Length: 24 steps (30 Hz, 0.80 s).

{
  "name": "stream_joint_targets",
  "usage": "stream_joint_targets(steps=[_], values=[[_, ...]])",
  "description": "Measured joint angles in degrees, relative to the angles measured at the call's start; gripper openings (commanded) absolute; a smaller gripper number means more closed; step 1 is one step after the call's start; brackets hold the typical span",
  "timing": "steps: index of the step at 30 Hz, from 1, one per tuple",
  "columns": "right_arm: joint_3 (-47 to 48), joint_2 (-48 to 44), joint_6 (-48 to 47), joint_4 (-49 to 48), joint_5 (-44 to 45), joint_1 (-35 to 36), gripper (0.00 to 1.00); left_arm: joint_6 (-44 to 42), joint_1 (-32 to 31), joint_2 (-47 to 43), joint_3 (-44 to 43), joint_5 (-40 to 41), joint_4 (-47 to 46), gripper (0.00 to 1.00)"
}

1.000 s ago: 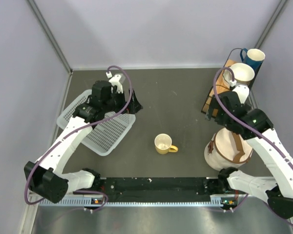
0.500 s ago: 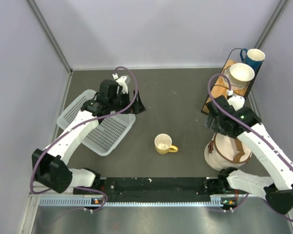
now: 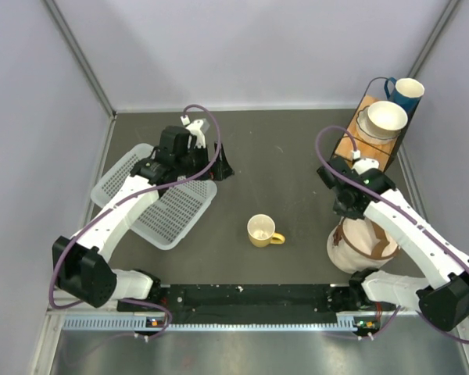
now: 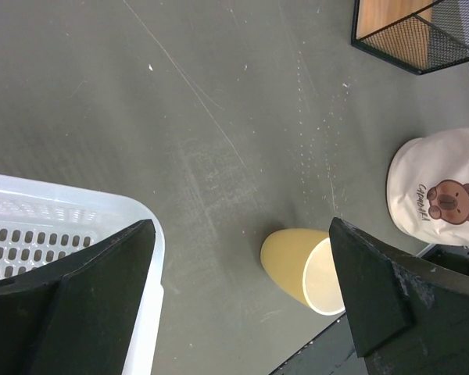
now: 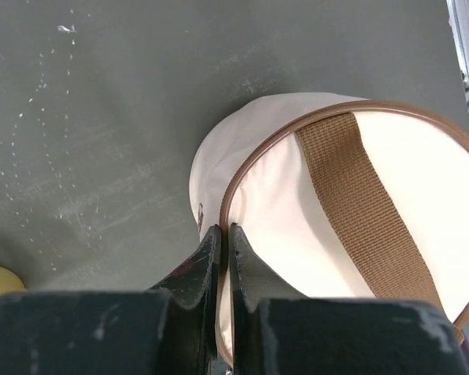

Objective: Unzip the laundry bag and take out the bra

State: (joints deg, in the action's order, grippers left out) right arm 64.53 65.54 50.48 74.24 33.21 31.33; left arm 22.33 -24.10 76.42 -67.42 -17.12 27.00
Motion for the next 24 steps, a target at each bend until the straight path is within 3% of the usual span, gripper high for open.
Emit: stream_joint_targets(steps=[7, 12, 17, 24], values=[[3.08, 0.0, -2.01, 0.39, 0.5, 1.05, 0.0, -0.02, 0.0, 0.0, -0.2, 0.07, -0.04, 0.99], [9.31, 1.44, -3.52, 0.39, 2.14, 7.3, 0.0, -0.13, 0.0, 0.0, -0.44, 0.37, -0.04, 0.99], [17.66, 9.01, -6.36, -2.03, 4.68, 12.7, 0.0, -0.2, 0.0, 0.0, -1.01, 1.18, -0.04, 0.99], [26.82, 23.91, -16.39, -13.92, 4.2, 15.72, 0.0, 0.09, 0.0, -0.02, -1.77, 1.6, 0.13, 0.99]])
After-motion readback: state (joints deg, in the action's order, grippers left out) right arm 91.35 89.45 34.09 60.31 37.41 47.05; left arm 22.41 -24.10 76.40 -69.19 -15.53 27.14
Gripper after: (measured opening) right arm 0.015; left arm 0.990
